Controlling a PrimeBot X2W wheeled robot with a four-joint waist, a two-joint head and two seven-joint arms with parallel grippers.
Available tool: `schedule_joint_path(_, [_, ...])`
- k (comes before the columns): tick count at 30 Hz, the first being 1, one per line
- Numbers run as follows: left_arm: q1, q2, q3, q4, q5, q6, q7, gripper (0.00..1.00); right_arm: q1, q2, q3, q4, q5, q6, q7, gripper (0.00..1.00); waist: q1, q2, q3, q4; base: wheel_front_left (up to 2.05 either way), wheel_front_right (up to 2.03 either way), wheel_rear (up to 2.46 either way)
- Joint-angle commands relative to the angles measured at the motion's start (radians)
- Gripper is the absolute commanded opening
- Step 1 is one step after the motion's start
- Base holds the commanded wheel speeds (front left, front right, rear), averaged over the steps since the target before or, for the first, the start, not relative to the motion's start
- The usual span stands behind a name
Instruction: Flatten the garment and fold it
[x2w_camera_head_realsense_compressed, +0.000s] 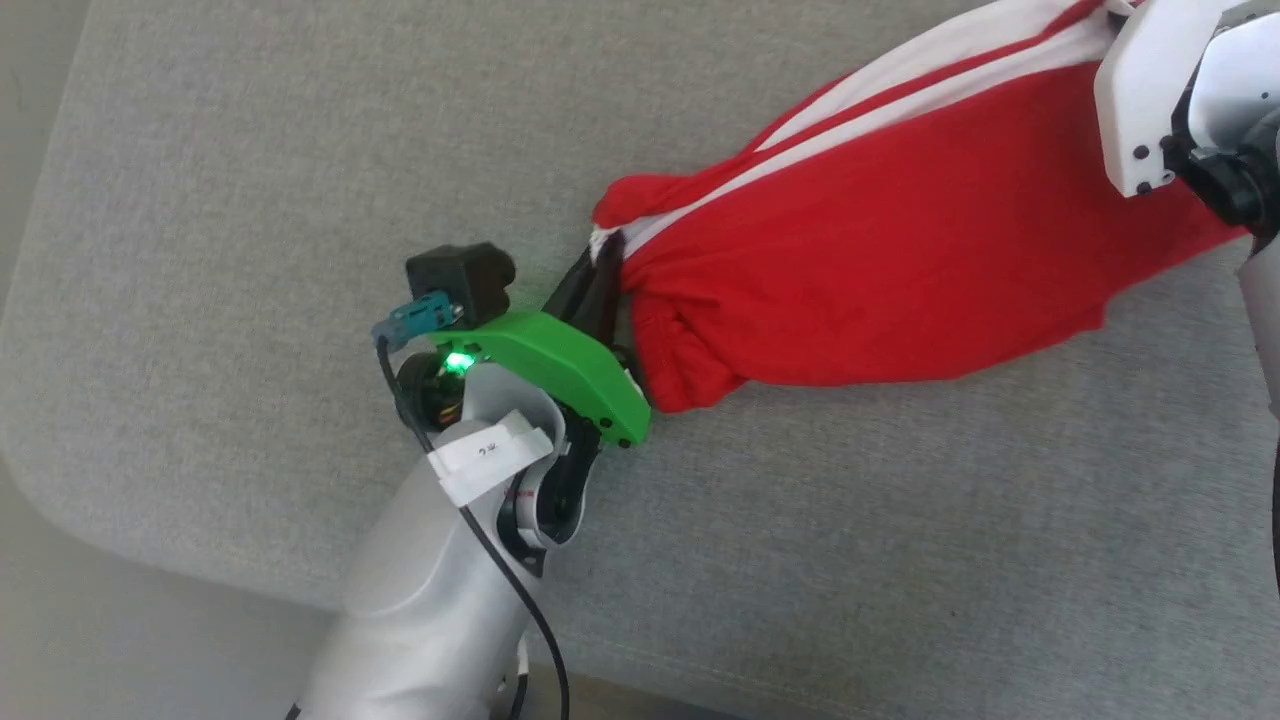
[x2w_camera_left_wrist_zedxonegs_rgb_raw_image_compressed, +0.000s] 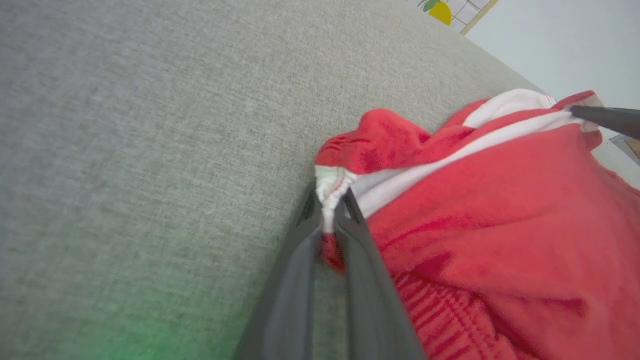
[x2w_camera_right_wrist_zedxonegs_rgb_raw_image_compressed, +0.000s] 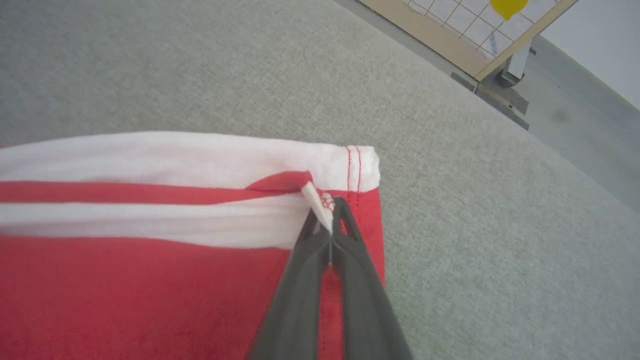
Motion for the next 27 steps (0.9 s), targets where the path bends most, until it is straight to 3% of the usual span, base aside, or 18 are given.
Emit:
schedule_joint_path(1, [-0.008,0.002,-0.009,0.017,-0.008,-0.007,0.015,0.0,-0.024,-0.008,0.006,0.025,0.008,-0.002,0.02,0.0,-0.0001,0.0,0.033,0.034,0.0,0.0,0.0])
schedule_joint_path(6, [-0.012,-0.001,-0.041,0.009,-0.026,-0.026,0.029,0.0,-0.054,-0.019,0.03,0.093,0.043,-0.002,0.095,0.0,-0.0001,0.0,0.033,0.041,0.0,0.0,0.0])
schedule_joint_path(7, [-0.011,-0.001,-0.045,0.008,-0.029,-0.026,0.031,0.2,-0.057,-0.021,0.028,0.102,0.05,-0.002,0.106,0.0,-0.0001,0.0,0.032,0.04,0.0,0.0,0.0])
schedule_joint_path(8, [-0.01,-0.002,-0.049,0.004,-0.033,-0.029,0.032,0.73,-0.061,-0.022,0.023,0.109,0.058,-0.002,0.116,0.02,-0.0001,0.0,0.03,0.04,0.0,0.0,0.0])
schedule_joint_path(9, [-0.008,-0.002,-0.05,0.001,-0.037,-0.031,0.03,1.0,-0.062,-0.021,0.019,0.113,0.063,-0.002,0.117,0.45,-0.0001,0.0,0.027,0.038,0.0,0.0,0.0])
schedule_joint_path(10, [-0.006,-0.002,-0.051,-0.003,-0.04,-0.032,0.028,1.0,-0.062,-0.019,0.014,0.117,0.07,-0.002,0.12,1.0,-0.0001,0.0,0.023,0.036,0.0,0.0,0.0])
schedule_joint_path(13, [0.002,-0.003,-0.056,-0.016,-0.042,-0.034,0.02,1.0,-0.054,-0.017,0.011,0.112,0.085,-0.002,0.106,1.0,-0.0001,0.0,0.008,0.029,0.0,0.0,0.0])
schedule_joint_path(21, [0.092,0.033,-0.039,-0.101,-0.046,-0.029,-0.035,1.0,0.075,-0.024,-0.011,0.046,0.159,-0.002,-0.06,1.0,-0.0001,0.0,-0.128,0.004,0.0,0.0,0.0])
schedule_joint_path(27, [0.164,0.059,-0.014,-0.148,-0.027,-0.055,-0.161,1.0,0.198,-0.024,-0.063,-0.041,0.186,-0.002,-0.214,1.0,-0.0001,0.0,-0.209,-0.002,0.0,0.0,0.0])
